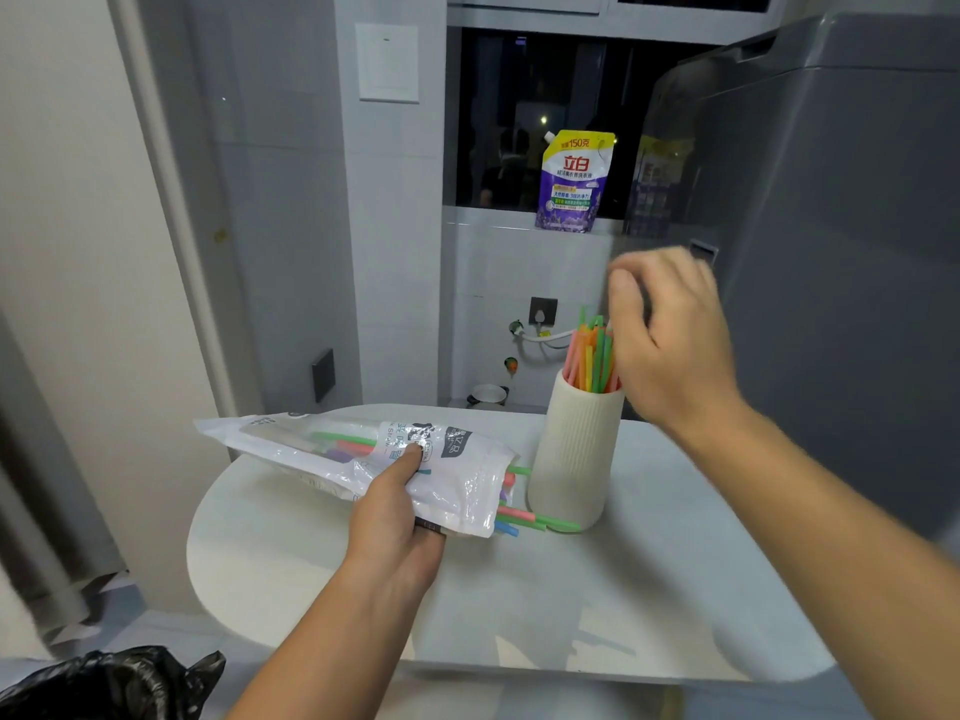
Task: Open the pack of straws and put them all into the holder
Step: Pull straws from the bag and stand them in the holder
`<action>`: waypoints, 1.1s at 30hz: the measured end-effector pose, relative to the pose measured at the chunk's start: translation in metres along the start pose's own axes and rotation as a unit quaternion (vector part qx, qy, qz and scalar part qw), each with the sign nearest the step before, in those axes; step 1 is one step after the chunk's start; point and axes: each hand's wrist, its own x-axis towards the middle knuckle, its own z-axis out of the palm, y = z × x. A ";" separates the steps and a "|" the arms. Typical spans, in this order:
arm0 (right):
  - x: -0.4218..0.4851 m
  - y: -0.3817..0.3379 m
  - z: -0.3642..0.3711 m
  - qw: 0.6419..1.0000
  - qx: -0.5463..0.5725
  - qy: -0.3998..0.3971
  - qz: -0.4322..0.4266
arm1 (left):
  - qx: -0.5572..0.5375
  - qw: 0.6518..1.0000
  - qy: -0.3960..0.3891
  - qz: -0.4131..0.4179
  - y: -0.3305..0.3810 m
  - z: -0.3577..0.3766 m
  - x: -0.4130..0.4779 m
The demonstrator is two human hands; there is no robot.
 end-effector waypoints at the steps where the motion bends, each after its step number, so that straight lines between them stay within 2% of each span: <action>1: -0.016 -0.008 0.000 0.998 0.050 0.028 0.015 | 0.001 1.000 0.000 0.000 0.000 0.000 0.000; 3: -0.055 -0.025 0.005 0.980 0.153 0.018 0.125 | 0.006 1.000 0.001 -0.001 0.000 0.000 0.000; 5: -0.089 -0.034 0.015 0.924 0.232 -0.035 0.301 | 0.006 1.000 -0.001 0.004 0.001 0.001 -0.002; 6: -0.103 -0.035 0.020 0.876 0.267 -0.068 0.396 | 0.007 1.000 0.005 0.009 0.002 0.001 -0.003; 7: -0.112 -0.034 0.025 0.809 0.312 -0.094 0.490 | 0.007 1.000 0.011 0.018 0.003 0.001 -0.004; 9: -0.125 -0.035 0.031 0.637 0.439 -0.103 0.626 | 0.019 0.999 0.008 0.046 0.004 0.003 -0.005; 10: -0.129 -0.036 0.033 0.561 0.495 -0.092 0.657 | 0.035 0.997 0.004 0.063 0.003 0.005 -0.006; 11: -0.131 -0.038 0.035 0.510 0.532 -0.081 0.671 | 0.055 0.995 0.001 0.083 0.002 0.006 -0.007; 13: -0.134 -0.041 0.039 0.450 0.574 -0.054 0.682 | 0.096 0.988 -0.010 0.118 -0.003 0.010 -0.012; 15: -0.136 -0.041 0.042 0.426 0.587 -0.032 0.688 | 0.134 0.980 -0.020 0.144 -0.008 0.014 -0.017; 20: -0.140 -0.043 0.043 0.453 0.570 -0.035 0.684 | 0.183 0.967 -0.033 0.174 -0.013 0.020 -0.021; 23: -0.142 -0.042 0.042 0.497 0.553 -0.058 0.666 | 0.168 0.970 -0.023 0.171 -0.013 0.019 -0.018; 24: -0.143 -0.040 0.042 0.526 0.531 -0.076 0.660 | 0.158 0.974 -0.016 0.162 -0.012 0.018 -0.016; 25: -0.144 -0.038 0.042 0.572 0.491 -0.101 0.649 | 0.146 0.978 -0.011 0.150 -0.011 0.016 -0.014; 27: -0.147 -0.031 0.043 0.688 0.382 -0.151 0.598 | 0.118 0.985 0.002 0.122 -0.009 0.011 -0.010; 29: -0.151 -0.025 0.043 0.776 0.309 -0.176 0.521 | 0.093 0.991 0.019 0.099 -0.007 0.007 -0.006; 31: -0.152 -0.021 0.043 0.817 0.293 -0.175 0.466 | 0.075 0.994 0.031 0.079 -0.006 0.003 -0.002; 33: -0.152 -0.020 0.042 0.837 0.300 -0.163 0.427 | 0.064 0.995 0.035 0.065 -0.006 0.001 0.001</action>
